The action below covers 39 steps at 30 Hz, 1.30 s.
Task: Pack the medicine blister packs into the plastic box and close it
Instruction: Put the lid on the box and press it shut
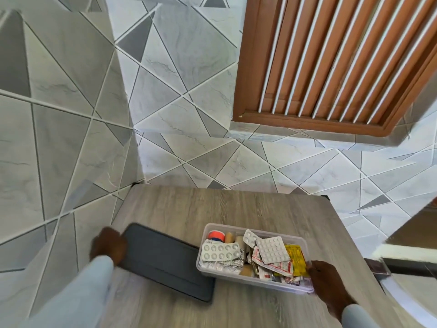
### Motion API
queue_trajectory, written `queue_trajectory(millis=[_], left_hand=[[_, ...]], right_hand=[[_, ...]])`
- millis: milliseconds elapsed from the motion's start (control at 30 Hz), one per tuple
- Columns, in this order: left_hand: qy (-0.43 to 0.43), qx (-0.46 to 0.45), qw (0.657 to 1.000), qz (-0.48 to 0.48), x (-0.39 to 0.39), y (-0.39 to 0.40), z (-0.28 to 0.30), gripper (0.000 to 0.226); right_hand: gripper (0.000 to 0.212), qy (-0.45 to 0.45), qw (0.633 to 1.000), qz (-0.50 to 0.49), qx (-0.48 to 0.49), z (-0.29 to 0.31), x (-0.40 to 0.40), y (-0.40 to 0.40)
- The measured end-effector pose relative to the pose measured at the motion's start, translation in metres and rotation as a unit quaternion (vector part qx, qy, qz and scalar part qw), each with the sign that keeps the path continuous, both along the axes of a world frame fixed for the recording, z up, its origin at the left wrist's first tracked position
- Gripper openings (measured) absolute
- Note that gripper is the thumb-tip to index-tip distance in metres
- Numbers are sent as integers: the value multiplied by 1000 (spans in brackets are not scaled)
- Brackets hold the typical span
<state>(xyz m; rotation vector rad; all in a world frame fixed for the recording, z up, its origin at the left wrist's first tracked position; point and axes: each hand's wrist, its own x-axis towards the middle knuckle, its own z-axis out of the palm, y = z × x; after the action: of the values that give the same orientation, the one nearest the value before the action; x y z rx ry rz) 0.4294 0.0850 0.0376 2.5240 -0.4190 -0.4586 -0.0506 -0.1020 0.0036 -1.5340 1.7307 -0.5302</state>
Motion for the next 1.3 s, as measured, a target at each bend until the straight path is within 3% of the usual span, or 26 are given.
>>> queue_trajectory(millis=[133,267,433,467,533,567,633,700,767,833,933,1000,1100,1200,1300], left_hand=[[-73,-135,988,-9,39,2,87,18],[-77,-232,967,-66,11,-9,135,16],[-85,-237,953,-171,-61,-37,135,16],[-82,-229,952,-188,-74,-41,132,21],[-96,-199,951,-219,-101,-48,124,32],[-102,-184,950,-230,-116,-51,120,37],[-97,-167,945,-266,-148,-56,111,45],[-87,-149,934,-313,-181,-58,98,55],[-74,-147,929,-333,-209,-58,84,59],[-48,-169,929,-326,-228,-56,72,54],[10,-187,934,-304,-233,-53,61,53],[77,-184,928,-314,-227,-51,56,61],[162,-187,918,-310,-214,-44,50,60],[99,-209,952,-199,-179,-31,40,42],[-42,-63,992,-104,-135,-12,14,45]], right_hand=[[38,0,999,16,28,-1,18,3],[34,-18,998,20,52,-3,45,12],[16,-6,996,48,78,-11,70,21],[15,26,996,58,56,-10,72,22],[33,104,991,83,-25,5,81,24],[35,102,989,82,-76,17,89,27],[24,21,990,91,-104,42,107,32],[22,-157,980,114,36,64,132,37],[35,-284,927,141,200,81,154,44],[43,-327,893,149,272,85,166,48],[37,-342,879,124,307,82,170,49],[26,-319,887,146,300,76,168,52],[20,-239,938,158,195,67,166,56],[30,-184,966,129,130,55,152,49],[32,-178,972,88,123,43,129,35]])
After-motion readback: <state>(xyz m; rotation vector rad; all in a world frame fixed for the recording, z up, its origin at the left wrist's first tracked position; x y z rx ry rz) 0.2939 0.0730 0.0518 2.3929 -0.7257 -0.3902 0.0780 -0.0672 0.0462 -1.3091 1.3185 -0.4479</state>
